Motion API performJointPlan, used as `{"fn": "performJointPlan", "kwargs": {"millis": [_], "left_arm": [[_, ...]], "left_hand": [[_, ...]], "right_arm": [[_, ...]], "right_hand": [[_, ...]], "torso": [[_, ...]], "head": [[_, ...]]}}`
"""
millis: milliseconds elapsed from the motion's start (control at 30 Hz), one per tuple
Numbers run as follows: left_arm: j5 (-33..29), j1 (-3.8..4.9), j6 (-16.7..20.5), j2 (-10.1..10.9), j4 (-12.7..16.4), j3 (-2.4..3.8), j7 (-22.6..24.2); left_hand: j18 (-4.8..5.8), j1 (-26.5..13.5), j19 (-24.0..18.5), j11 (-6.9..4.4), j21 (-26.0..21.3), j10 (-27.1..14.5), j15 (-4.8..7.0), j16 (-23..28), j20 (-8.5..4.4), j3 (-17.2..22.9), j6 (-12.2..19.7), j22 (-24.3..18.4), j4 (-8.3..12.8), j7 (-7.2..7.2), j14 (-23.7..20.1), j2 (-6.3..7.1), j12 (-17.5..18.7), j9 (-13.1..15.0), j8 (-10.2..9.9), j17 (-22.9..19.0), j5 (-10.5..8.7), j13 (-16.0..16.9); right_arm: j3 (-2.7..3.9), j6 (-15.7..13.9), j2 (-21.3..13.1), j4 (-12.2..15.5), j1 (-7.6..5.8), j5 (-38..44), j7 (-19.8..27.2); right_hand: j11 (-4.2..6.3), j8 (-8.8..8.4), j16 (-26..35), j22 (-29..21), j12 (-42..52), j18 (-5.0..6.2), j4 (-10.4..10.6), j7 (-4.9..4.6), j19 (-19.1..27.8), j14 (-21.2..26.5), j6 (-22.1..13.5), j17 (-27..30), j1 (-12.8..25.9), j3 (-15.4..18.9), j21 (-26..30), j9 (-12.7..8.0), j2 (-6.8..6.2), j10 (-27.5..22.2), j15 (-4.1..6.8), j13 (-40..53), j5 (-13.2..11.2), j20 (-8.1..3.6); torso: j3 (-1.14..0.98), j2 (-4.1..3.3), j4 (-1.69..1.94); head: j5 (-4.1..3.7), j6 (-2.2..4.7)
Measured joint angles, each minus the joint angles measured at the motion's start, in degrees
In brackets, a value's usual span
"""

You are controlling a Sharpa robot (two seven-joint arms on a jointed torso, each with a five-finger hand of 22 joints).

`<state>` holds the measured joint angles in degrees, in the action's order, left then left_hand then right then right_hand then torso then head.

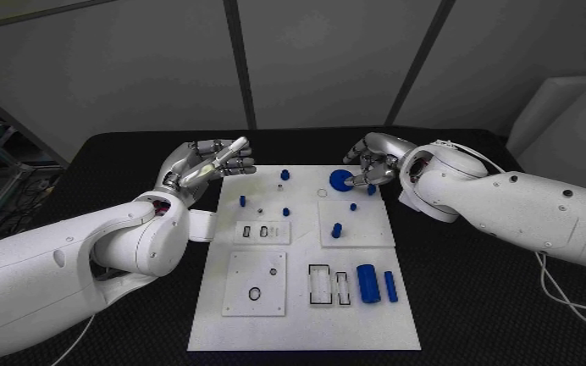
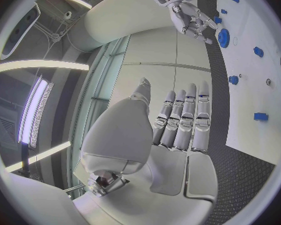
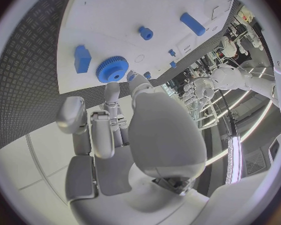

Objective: Assemble the parts on the task board

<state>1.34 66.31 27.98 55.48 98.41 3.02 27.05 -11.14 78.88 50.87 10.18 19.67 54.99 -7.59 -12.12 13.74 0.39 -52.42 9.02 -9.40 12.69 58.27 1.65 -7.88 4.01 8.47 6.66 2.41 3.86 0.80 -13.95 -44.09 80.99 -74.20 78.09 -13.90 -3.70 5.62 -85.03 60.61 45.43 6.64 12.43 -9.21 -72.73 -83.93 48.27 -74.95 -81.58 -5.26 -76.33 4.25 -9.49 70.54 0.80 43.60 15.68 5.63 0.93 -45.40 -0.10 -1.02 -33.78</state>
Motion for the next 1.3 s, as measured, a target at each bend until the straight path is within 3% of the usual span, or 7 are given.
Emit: {"fn": "performJointPlan", "kwargs": {"millis": [300, 367, 700, 1133, 1300], "left_arm": [[-0.01, -0.01, 0.00, 0.05, 0.00, 0.00, 0.00], [-0.01, -0.01, -0.01, 0.03, 0.00, 0.00, 0.00], [-0.01, -0.01, -0.01, -0.01, 0.01, 0.00, 0.00], [-0.02, -0.01, -0.02, 0.00, -0.02, 0.00, -0.01], [-0.02, -0.01, -0.02, -0.02, -0.07, 0.00, -0.01]], "left_hand": [[0.00, 0.00, 0.00, 0.00, 0.00, 0.00, 0.00, 0.00, 0.00, 0.00, 0.00, 0.00, 0.00, 0.00, 0.00, 0.00, 0.00, 0.00, 0.00, 0.00, 0.00, 0.00], [0.00, 0.00, 0.00, 0.00, 0.00, 0.00, 0.00, 0.00, 0.00, 0.00, 0.00, 0.00, 0.00, 0.00, 0.00, 0.00, 0.00, 0.00, 0.00, 0.00, 0.00, 0.00], [0.00, 0.00, 0.00, 0.00, 0.00, 0.00, 0.00, -0.01, 0.00, 0.00, 0.00, 0.00, 0.00, 0.00, 0.00, 0.00, 0.00, 0.00, 0.01, 0.00, 0.00, 0.00], [0.00, 0.00, 0.00, 0.00, 0.00, 0.00, 0.00, -0.01, 0.00, 0.00, 0.00, 0.00, 0.00, 0.00, 0.00, 0.00, 0.00, 0.01, 0.01, 0.00, 0.00, 0.00], [0.00, 0.00, 0.00, 0.00, 0.00, 0.00, 0.00, -0.01, 0.00, 0.00, 0.00, 0.00, 0.00, 0.00, 0.00, 0.00, 0.00, 0.01, 0.01, 0.00, 0.00, 0.00]], "right_arm": [[-0.06, 0.54, 1.02, -1.23, 0.36, 0.44, -0.51], [-0.06, 0.57, 1.30, -1.48, 0.40, 0.49, -0.58], [-0.14, 0.85, 2.38, -2.54, 1.17, 1.30, -0.68], [-0.12, 1.05, 3.18, -3.46, 1.32, 2.39, -0.72], [-0.08, 1.07, 3.34, -3.77, 1.32, 2.79, -0.72]], "right_hand": [[-0.09, 0.65, -0.29, 0.66, 4.05, -0.04, 0.63, 0.17, -0.20, 0.00, 0.25, 0.01, -0.49, 0.01, -0.29, 0.00, 0.49, 0.92, 0.00, 4.23, 0.00, 0.20], [0.03, 0.73, -0.54, 0.82, 5.05, -0.91, 0.63, 0.04, -0.23, 0.00, 0.64, 0.01, -0.68, 0.01, -0.45, 0.07, 0.68, 1.10, 0.00, 5.27, -0.01, 0.24], [0.01, 1.49, -0.85, 1.30, 8.89, -0.90, 0.79, 0.33, -0.60, 0.00, 1.33, 0.01, -1.16, -0.15, -0.61, 0.13, 1.16, 2.25, 0.00, 9.27, -0.02, 0.19], [0.12, 1.86, -1.16, 1.69, 12.00, -0.89, 0.51, 0.32, -0.59, 0.00, 2.16, 0.02, -1.44, -0.43, -0.84, 0.18, 1.45, 3.18, 0.00, 12.57, -0.03, 0.19], [0.12, 2.36, -1.37, 2.13, 13.87, -0.89, -0.05, 0.35, -1.00, 0.00, 2.96, 0.02, -2.12, -0.98, -1.06, 0.16, 2.13, 3.59, 0.01, 14.47, 0.27, 0.19]], "torso": [[-0.02, 0.00, 0.00], [-0.01, 0.00, 0.00], [-0.02, 0.00, 0.00], [-0.02, -0.03, 0.00], [-0.03, -0.03, 0.00]], "head": [[-0.20, 0.23], [-0.21, 0.24], [-0.13, 0.00], [0.06, -0.32], [0.07, -0.40]]}}
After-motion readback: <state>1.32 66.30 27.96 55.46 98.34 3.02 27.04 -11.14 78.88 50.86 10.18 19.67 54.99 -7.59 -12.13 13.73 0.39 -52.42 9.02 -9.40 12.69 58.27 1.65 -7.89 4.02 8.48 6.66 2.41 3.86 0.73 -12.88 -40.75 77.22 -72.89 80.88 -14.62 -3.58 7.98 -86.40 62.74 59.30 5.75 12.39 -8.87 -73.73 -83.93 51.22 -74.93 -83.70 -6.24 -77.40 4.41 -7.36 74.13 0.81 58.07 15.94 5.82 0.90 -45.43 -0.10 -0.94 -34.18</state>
